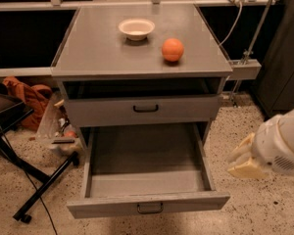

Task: Close middle drawer

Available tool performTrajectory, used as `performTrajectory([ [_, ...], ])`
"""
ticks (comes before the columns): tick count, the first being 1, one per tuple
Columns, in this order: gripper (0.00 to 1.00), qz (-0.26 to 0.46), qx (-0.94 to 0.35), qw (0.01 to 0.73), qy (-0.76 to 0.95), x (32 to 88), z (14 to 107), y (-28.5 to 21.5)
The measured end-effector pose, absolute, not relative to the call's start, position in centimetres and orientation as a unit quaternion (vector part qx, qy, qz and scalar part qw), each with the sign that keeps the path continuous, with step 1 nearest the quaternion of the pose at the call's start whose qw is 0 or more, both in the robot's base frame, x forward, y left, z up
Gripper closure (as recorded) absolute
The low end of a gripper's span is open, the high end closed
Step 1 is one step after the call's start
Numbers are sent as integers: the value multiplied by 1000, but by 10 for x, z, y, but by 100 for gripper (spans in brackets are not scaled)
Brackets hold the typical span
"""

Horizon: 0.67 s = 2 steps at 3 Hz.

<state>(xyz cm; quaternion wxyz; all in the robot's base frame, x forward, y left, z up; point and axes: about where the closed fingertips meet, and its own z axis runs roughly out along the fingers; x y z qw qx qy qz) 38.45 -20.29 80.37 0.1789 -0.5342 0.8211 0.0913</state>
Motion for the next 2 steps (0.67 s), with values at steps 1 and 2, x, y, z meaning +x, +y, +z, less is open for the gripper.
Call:
performTrajectory([
  [1, 89, 131, -517, 175, 828, 366, 733, -175],
  [2, 100, 158, -503, 168, 833, 360, 669, -134],
])
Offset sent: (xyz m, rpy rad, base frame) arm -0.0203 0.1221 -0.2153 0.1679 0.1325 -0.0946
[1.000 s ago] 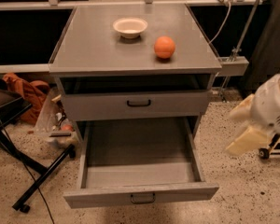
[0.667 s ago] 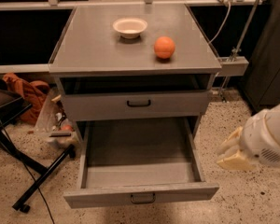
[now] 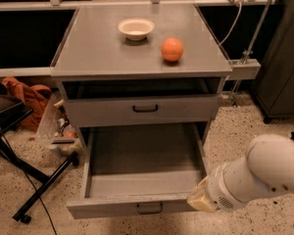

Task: Close middle drawer

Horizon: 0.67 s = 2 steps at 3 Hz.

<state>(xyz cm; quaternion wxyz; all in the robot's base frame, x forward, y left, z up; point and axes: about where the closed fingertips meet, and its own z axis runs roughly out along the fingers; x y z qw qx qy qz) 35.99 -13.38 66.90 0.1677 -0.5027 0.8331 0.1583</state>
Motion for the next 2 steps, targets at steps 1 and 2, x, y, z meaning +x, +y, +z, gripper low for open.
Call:
performTrajectory([
  [1, 100, 142, -494, 190, 836, 371, 669, -136],
  [2, 100, 142, -494, 190, 836, 371, 669, -136],
])
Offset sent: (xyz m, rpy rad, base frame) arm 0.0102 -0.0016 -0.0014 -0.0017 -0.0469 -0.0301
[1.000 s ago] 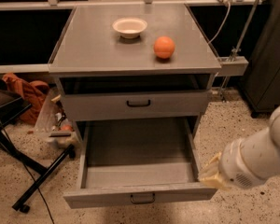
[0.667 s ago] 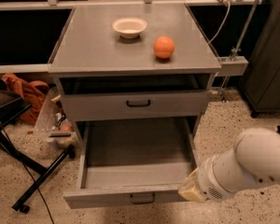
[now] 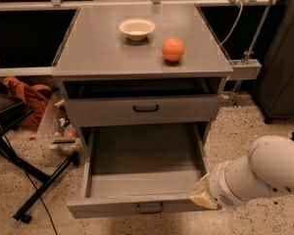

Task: Close middle drawer

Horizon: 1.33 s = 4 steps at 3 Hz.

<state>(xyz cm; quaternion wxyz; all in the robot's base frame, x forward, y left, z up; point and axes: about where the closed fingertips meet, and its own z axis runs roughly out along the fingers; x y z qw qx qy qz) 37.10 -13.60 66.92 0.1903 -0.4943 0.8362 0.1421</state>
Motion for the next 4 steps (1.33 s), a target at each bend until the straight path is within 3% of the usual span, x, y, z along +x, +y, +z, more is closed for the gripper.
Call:
performTrajectory([
  [4, 100, 291, -555, 96, 773, 285, 554, -58],
])
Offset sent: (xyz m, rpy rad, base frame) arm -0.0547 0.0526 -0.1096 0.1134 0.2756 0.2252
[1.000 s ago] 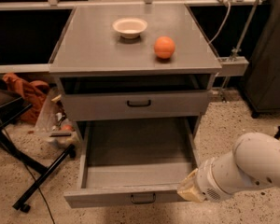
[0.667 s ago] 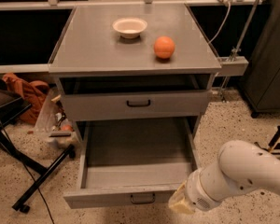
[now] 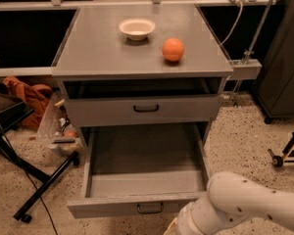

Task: Close middle drawer

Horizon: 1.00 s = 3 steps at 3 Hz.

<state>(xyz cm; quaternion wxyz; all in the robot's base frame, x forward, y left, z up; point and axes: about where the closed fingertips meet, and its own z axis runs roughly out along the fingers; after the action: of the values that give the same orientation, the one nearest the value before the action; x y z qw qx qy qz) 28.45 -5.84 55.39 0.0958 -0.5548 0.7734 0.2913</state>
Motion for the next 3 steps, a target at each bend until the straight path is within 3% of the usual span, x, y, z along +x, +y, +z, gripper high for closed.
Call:
performTrajectory([
  [3, 100, 336, -556, 108, 753, 300, 461, 24],
])
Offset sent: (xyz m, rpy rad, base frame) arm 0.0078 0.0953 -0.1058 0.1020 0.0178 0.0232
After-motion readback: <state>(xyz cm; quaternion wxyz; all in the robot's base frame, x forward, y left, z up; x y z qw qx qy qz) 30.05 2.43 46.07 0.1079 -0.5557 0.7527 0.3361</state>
